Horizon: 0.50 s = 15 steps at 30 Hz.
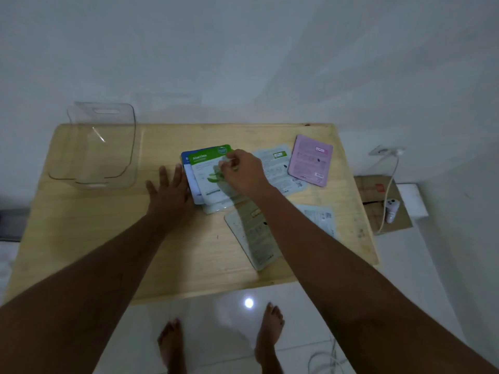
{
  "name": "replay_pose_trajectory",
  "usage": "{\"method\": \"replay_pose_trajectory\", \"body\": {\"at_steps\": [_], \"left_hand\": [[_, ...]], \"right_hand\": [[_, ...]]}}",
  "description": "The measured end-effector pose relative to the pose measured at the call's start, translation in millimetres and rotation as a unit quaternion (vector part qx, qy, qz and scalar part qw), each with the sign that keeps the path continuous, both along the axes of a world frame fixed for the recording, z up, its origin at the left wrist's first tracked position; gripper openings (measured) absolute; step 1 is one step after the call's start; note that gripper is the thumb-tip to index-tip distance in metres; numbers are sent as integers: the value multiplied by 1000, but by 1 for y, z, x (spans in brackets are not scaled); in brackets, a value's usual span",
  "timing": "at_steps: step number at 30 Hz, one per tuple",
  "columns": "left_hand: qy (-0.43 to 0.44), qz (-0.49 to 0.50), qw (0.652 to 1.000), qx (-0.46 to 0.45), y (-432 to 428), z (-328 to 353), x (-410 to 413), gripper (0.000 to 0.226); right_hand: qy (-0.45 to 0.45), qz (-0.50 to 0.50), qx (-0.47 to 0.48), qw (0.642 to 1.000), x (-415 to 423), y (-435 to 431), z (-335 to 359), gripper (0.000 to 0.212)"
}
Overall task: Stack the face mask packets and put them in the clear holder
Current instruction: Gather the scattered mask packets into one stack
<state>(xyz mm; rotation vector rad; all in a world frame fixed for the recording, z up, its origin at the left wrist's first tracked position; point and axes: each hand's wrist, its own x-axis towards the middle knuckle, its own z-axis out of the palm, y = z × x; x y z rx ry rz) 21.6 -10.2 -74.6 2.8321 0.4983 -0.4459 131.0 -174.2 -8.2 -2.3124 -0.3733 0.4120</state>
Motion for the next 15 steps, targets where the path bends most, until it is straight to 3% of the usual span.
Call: {"method": "replay_pose_trajectory", "body": {"at_steps": [3,6,9,11,15], "left_hand": [[-10,-12,1000,-8,0,2,3,69],[-9,-12,1000,-12,-2,1,8,68],[-10,-5,1000,-20,-5,1,10,66],[-14,4,1000,-27,-7,2,11,66],[-18,3,999,-26,-8,3,11,65]], "right_hand": [[-20,-100,-30,994,26,-47,1,39],[-31,-206,-119,971,54,-93,-3,43],[60,-294,-213,930,71,-126,-5,57],[106,-310,-216,920,74,-138,-9,69],[94,-319,-204,921,79,-144,-19,78]]}}
